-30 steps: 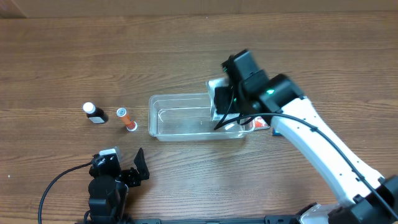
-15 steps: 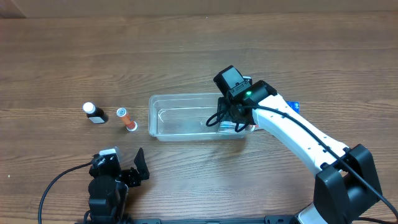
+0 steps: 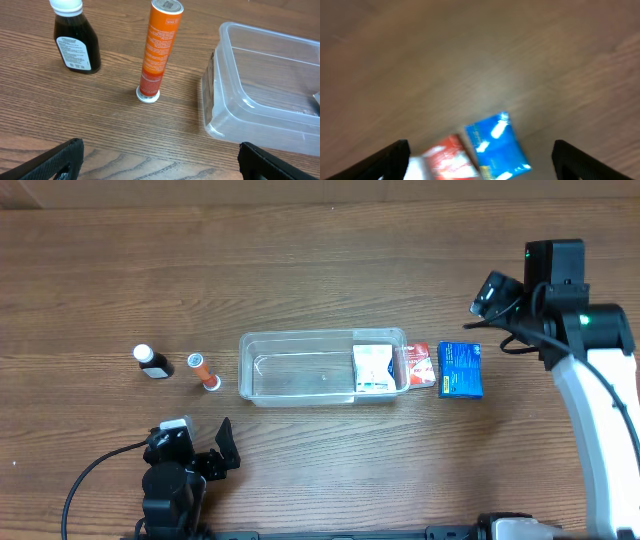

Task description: Pack container

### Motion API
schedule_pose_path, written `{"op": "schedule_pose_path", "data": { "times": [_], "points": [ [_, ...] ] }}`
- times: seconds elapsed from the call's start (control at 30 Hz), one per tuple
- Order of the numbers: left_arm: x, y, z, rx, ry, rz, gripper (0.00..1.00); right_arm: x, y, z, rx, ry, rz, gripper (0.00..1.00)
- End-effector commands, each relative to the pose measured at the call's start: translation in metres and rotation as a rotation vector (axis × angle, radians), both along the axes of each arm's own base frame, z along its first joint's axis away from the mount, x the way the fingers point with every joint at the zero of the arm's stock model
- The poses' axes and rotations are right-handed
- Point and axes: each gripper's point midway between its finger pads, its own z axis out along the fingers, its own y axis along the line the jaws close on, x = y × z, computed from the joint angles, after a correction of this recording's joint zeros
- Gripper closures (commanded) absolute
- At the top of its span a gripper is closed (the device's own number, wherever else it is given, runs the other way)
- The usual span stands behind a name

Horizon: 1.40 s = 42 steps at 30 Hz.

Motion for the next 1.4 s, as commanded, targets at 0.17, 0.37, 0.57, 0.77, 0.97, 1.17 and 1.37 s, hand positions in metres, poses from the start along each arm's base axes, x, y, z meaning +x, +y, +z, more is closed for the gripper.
{"op": "schedule_pose_path", "data": {
  "times": [0.17, 0.37, 0.57, 0.77, 0.97, 1.17, 1.37],
  "points": [
    [0.0, 0.001, 0.0, -0.015, -0.008, 0.01, 0.0, -0.006, 0.013, -0.163, 0.107, 0.483, 0.229, 0.05],
    [0.0, 0.001, 0.0, -0.015, -0.008, 0.01, 0.0, -0.021, 0.018, -0.208, 0.143, 0.611, 0.243, 0.05],
    [0.001, 0.001, 0.0, -0.015, -0.008, 0.01, 0.0, -0.041, 0.02, -0.236, 0.157, 0.635, 0.242, 0.19],
    [0.0, 0.001, 0.0, -0.015, -0.008, 0.01, 0.0, -0.024, 0.02, -0.176, 0.125, 0.564, 0.22, 0.36],
    [0.001, 0.001, 0.0, -0.015, -0.008, 0.01, 0.0, -0.031, 0.104, -0.024, 0.088, 0.174, 0.421, 0.36],
    [0.001, 0.001, 0.0, -0.015, -0.008, 0.01, 0.0, -0.047, 0.237, -0.032, 0.159, 0.116, 0.622, 0.37],
    [0.001, 0.001, 0.001, -0.015, -0.008, 0.01, 0.0, -0.028, 0.28, -0.111, 0.135, 0.218, 0.576, 0.37]
  ]
}}
